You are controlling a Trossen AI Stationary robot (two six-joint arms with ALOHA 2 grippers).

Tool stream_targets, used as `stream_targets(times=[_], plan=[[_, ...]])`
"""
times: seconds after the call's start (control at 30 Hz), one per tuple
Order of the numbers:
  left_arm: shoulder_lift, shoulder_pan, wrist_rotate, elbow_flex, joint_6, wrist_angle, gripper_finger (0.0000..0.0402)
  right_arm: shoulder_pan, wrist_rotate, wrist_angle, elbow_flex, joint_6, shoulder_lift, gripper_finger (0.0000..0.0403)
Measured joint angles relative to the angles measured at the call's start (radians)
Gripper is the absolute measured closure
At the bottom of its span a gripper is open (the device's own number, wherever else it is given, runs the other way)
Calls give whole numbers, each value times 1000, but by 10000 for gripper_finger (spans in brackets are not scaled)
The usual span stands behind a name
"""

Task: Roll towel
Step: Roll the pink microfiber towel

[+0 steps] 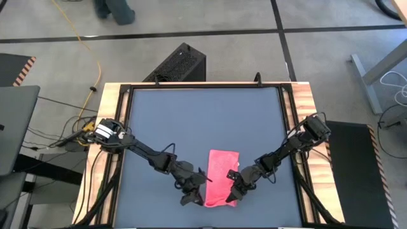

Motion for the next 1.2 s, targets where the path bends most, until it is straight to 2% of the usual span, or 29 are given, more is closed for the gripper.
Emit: stream_targets(times=[0.13, 0.3, 0.4, 0.5, 0.6, 0.7, 0.8, 0.87, 1.0, 1.2], plan=[[0, -1, 28, 0, -14, -5, 302, 0, 0, 0, 0, -1, 0, 341], [0, -1, -53, 0, 30, 12, 227, 0, 11, -1, 0, -5, 0, 340], [0, -1, -103, 0, 108, 48, 207, 3, 35, -3, 0, -3, 0, 339], [-2, -1, -152, 1, 234, 61, 209, 10, 64, -7, 0, -4, -1, 339], [-8, 5, -181, 12, 415, -29, 224, 10, 71, -11, 1, -1, -1, 339], [-22, 9, -221, 65, 572, -254, 241, 10, 73, -11, 1, 6, -1, 339], [-23, -3, -303, 152, 726, -500, 253, 16, 74, -10, 1, 19, -1, 339], [-20, -18, -358, 195, 815, -599, 257, 25, 75, -12, 1, 21, -2, 339], [-19, -40, -388, 214, 856, -546, 254, 40, 81, -24, 2, 26, -2, 339], [-19, -76, -405, 214, 817, -561, 248, 43, 80, -44, 4, 30, -3, 339]])
